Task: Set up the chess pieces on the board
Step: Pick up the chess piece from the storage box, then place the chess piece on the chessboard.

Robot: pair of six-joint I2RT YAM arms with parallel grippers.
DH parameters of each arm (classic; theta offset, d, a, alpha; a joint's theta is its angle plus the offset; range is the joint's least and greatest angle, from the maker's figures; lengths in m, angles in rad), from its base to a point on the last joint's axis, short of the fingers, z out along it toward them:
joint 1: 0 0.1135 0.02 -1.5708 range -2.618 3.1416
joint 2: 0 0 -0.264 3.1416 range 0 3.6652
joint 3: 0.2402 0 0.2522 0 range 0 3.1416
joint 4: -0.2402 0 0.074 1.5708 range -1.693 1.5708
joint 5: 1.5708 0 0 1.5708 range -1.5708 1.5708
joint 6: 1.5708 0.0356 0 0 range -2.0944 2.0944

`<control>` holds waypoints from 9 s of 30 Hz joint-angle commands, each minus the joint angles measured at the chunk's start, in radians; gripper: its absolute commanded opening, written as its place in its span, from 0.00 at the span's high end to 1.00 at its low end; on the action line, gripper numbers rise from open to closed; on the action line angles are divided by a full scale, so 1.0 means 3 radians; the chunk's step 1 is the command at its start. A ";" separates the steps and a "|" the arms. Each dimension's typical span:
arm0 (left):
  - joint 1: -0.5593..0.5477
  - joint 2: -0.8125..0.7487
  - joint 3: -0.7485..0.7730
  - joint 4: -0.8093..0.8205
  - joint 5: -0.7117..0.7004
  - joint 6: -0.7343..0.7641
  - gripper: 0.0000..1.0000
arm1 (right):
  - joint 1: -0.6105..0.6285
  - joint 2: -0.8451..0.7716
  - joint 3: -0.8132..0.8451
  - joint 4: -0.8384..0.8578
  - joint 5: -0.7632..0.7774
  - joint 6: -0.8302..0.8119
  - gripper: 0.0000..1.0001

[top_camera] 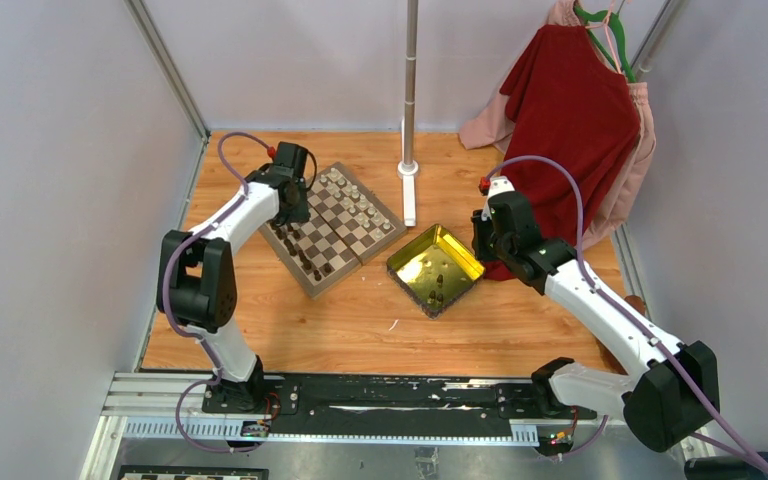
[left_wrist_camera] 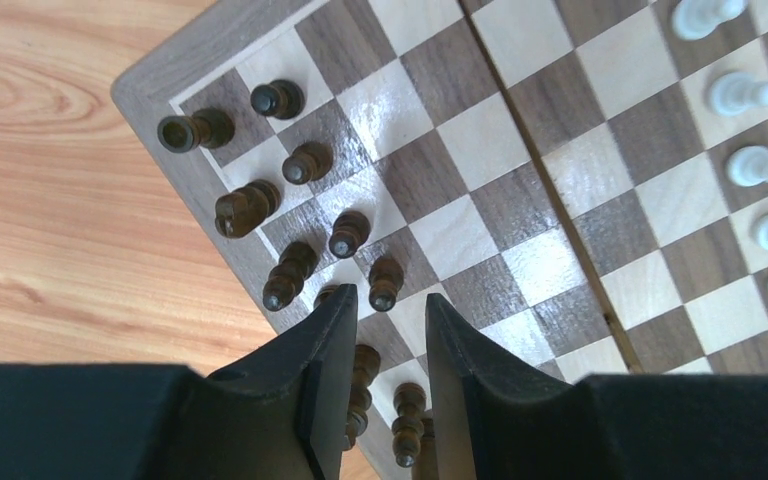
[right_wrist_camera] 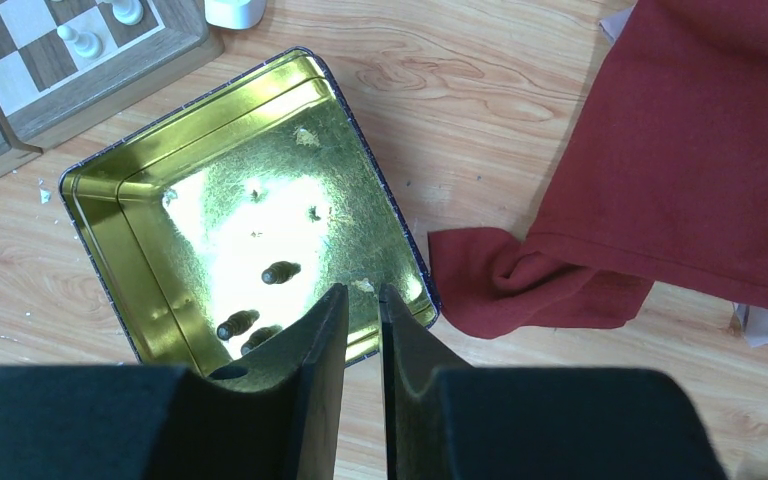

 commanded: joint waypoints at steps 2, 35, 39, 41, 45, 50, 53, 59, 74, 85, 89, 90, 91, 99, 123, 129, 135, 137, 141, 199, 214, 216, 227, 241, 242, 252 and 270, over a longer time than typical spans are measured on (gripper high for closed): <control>-0.0048 -0.0158 0.0196 -0.0052 -0.0050 0.0087 0.63 | -0.0042 -0.0042 0.0014 -0.0024 -0.0021 -0.0005 0.78; -0.2172 0.0023 0.0726 -0.0036 0.1060 0.1519 0.40 | 0.0029 -0.0394 -0.0186 -0.0260 0.0958 0.0305 0.72; -0.2325 0.0231 0.0800 -0.0046 0.1173 0.1614 0.40 | -0.0072 -0.0591 -0.0255 -0.0265 0.1102 0.0350 0.71; -0.2366 0.0311 0.0843 -0.0047 0.1238 0.1624 0.40 | -0.0108 -0.0649 -0.0278 -0.0277 0.1123 0.0361 0.71; -0.2427 0.0528 0.0920 -0.0041 0.1315 0.1633 0.40 | -0.0165 -0.0783 -0.0315 -0.0357 0.1177 0.0384 0.71; -0.2489 0.0722 0.1006 -0.0047 0.1349 0.1631 0.40 | -0.0189 -0.0912 -0.0368 -0.0395 0.1232 0.0388 0.71; -0.2501 0.0816 0.1045 -0.0044 0.1360 0.1631 0.40 | -0.0200 -0.0943 -0.0390 -0.0403 0.1239 0.0380 0.71; -0.2506 0.0990 0.1113 -0.0036 0.1367 0.1611 0.41 | -0.0211 -0.0915 -0.0386 -0.0389 0.1225 0.0361 0.71; -0.2506 0.1223 0.1183 0.0167 0.1259 0.1563 0.42 | -0.0215 -0.0883 -0.0324 -0.0367 0.1172 0.0262 0.71; -0.2506 0.1340 0.1210 0.0244 0.1166 0.1558 0.44 | -0.0216 -0.0835 -0.0290 -0.0372 0.1163 0.0229 0.71; -0.2506 0.1369 0.1222 0.0266 0.1151 0.1551 0.46 | -0.0222 -0.0811 -0.0283 -0.0375 0.1158 0.0223 0.71; -0.2506 0.1378 0.1226 0.0274 0.1144 0.1543 0.47 | -0.0225 -0.0805 -0.0283 -0.0370 0.1160 0.0217 0.71; -0.2506 0.1386 0.1230 0.0274 0.1137 0.1542 0.48 | -0.0221 -0.0804 -0.0283 -0.0368 0.1158 0.0212 0.71; -0.2506 0.1431 0.1280 0.0279 0.1091 0.1521 0.62 | -0.0231 -0.0781 -0.0288 -0.0353 0.1156 0.0180 0.71; -0.2506 0.1336 0.1269 0.0242 0.0875 0.1427 0.97 | -0.0272 -0.0748 -0.0298 -0.0294 0.1062 0.0123 0.71; -0.2506 0.1203 0.1270 0.0183 0.0666 0.1382 1.00 | -0.0272 -0.0753 -0.0298 -0.0290 0.1057 0.0129 0.71; -0.2499 0.1026 0.1313 0.0076 0.0294 0.1319 1.00 | -0.0272 -0.0761 -0.0296 -0.0279 0.1036 0.0130 0.71; -0.2475 0.0958 0.1329 0.0022 0.0188 0.1270 1.00 | -0.0273 -0.0764 -0.0289 -0.0276 0.1022 0.0136 0.71; -0.2361 0.0837 0.1329 -0.0120 0.0062 0.1048 1.00 | -0.0272 -0.0749 -0.0279 -0.0240 0.0993 0.0133 0.71; -0.0507 -0.0458 -0.0664 0.0498 -0.0406 -0.0209 1.00 | -0.0272 0.0242 0.0126 0.0272 0.0509 0.0101 0.72; -0.0308 -0.0356 -0.0802 0.0694 -0.0290 -0.0164 1.00 | -0.0273 0.0387 0.0216 0.0259 0.0504 0.0087 0.72; -0.0298 -0.0334 -0.0808 0.0712 -0.0284 -0.0159 1.00 | -0.0275 0.0407 0.0225 0.0259 0.0509 0.0082 0.72; -0.0257 -0.0219 -0.0818 0.0807 -0.0229 -0.0119 1.00 | -0.0272 0.0471 0.0268 0.0256 0.0529 0.0079 0.72; -0.0236 -0.0176 -0.0806 0.0808 -0.0237 -0.0087 1.00 | -0.0272 0.0536 0.0297 0.0250 0.0514 0.0123 0.72; -0.0236 -0.0173 -0.0804 0.0806 -0.0230 -0.0083 1.00 | -0.0272 0.0536 0.0298 0.0247 0.0517 0.0125 0.72; -0.0235 -0.0186 -0.0795 0.0770 -0.0242 -0.0048 0.90 | -0.0273 0.0536 0.0290 0.0246 0.0494 0.0148 0.72; -0.0236 -0.0143 -0.0777 0.0737 -0.0253 -0.0006 0.74 | -0.0267 0.0510 0.0279 0.0222 0.0485 0.0184 0.72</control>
